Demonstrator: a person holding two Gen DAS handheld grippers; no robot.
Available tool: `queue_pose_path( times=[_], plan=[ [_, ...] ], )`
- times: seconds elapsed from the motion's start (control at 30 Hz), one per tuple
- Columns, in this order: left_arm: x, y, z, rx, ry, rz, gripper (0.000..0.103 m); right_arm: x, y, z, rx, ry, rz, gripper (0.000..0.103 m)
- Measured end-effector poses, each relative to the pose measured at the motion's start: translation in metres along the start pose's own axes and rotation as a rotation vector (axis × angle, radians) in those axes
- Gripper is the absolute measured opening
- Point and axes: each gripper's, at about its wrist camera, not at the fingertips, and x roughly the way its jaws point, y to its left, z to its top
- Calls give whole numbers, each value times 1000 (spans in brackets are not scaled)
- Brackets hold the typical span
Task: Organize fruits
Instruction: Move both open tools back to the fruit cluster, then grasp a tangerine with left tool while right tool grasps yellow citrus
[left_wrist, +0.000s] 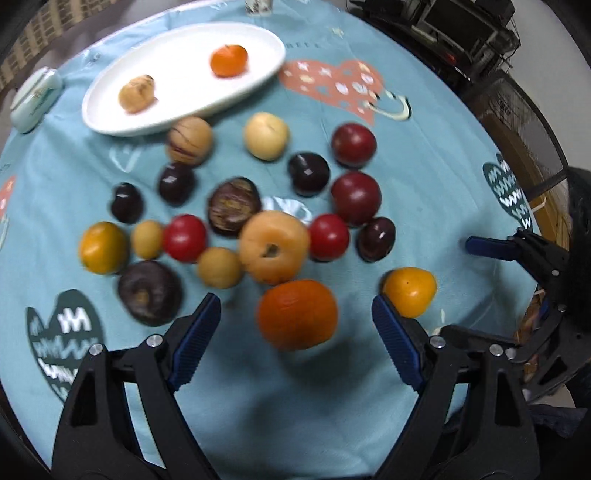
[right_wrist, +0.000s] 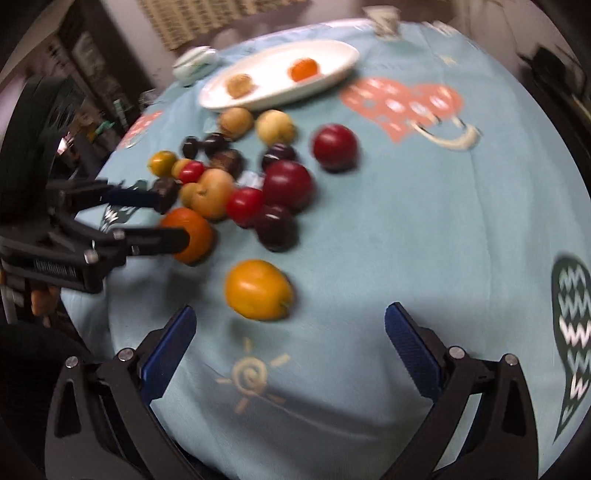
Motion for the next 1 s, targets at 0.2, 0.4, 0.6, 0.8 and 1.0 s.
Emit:
queue_pose_path(
  times=[0.2, 0.4, 0.6, 0.8, 1.0],
  plan=[
    [14, 23, -2, -91, 41, 61, 87, -5, -2, -5, -5, -8, 10, 102],
    [-24, 62, -30, -199, -26, 83, 89, 1, 7, 5, -49, -9, 54, 102],
    [-35, 87, -58, -288, -24, 82, 89, 15, 24, 13, -143, -7, 51, 102],
    [-48, 80, -68, -292, -52, 70, 89, 40, 40, 18, -263, 69, -6, 65],
    [-40, 63, -59, -231, -44, 33, 89, 39, 39, 17, -284, 83, -9, 59]
  ],
)
